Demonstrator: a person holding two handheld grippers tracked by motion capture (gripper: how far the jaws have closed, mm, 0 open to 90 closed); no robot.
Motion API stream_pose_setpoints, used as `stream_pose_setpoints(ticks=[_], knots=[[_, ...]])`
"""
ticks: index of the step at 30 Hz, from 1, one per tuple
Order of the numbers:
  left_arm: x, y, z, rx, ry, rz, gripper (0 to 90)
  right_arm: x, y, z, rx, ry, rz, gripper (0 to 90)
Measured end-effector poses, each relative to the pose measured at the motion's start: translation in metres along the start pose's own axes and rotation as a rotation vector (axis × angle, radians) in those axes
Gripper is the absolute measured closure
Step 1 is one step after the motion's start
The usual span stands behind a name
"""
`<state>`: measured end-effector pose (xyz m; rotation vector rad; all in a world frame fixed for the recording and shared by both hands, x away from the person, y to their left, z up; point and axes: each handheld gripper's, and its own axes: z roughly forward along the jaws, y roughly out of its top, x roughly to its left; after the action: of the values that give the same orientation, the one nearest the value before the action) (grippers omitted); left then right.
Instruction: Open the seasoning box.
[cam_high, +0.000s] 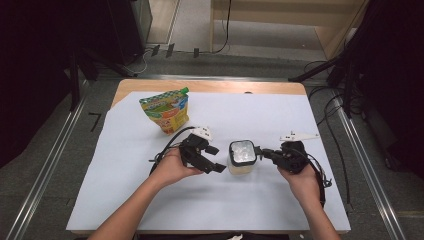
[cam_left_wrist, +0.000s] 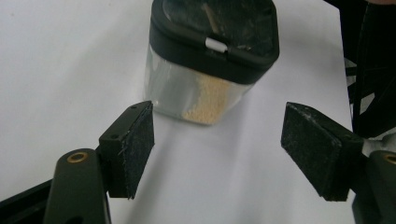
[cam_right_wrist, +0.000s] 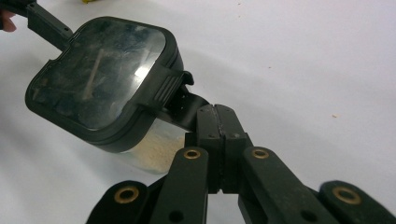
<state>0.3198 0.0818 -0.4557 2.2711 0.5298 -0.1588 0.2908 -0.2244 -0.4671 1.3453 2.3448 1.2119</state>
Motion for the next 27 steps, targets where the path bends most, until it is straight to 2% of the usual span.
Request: stream_pose_setpoints(ticks=[3, 5, 8, 11, 15, 16, 20, 27], knots=[[0.001, 0.007, 0.004, -0.013, -0.013, -0.002, 25.3, -0.001, 0.0, 0.002, 0.003, -0.002, 0.01, 90.0], [0.001, 0.01, 0.006, -0.016, 0.009, 0.003, 21.4, -0.002, 0.0, 0.003, 0.005, -0.006, 0.006, 90.0], [0.0, 0.014, 0.011, -0.01, 0.011, 0.021, 21.6, -0.002, 0.0, 0.003, 0.004, -0.003, 0.007, 90.0], [0.0, 0.017, 0.017, 0.0, 0.01, 0.021, 19.1, -0.002, 0.0, 0.003, 0.003, -0.001, 0.009, 90.0], [0.001, 0.019, 0.024, 0.012, 0.03, 0.026, 15.8, -0.003, -0.001, 0.004, 0.003, -0.003, 0.01, 90.0], [0.001, 0.019, 0.025, 0.013, 0.02, 0.029, 15.1, -0.003, -0.001, 0.004, 0.004, -0.003, 0.014, 90.0], [0.001, 0.022, 0.031, 0.015, 0.005, 0.042, 15.3, -0.003, -0.001, 0.005, 0.009, -0.006, 0.025, 90.0], [0.0, 0.028, 0.038, 0.012, 0.019, 0.072, 14.4, -0.003, -0.002, 0.006, 0.01, -0.007, 0.031, 90.0]])
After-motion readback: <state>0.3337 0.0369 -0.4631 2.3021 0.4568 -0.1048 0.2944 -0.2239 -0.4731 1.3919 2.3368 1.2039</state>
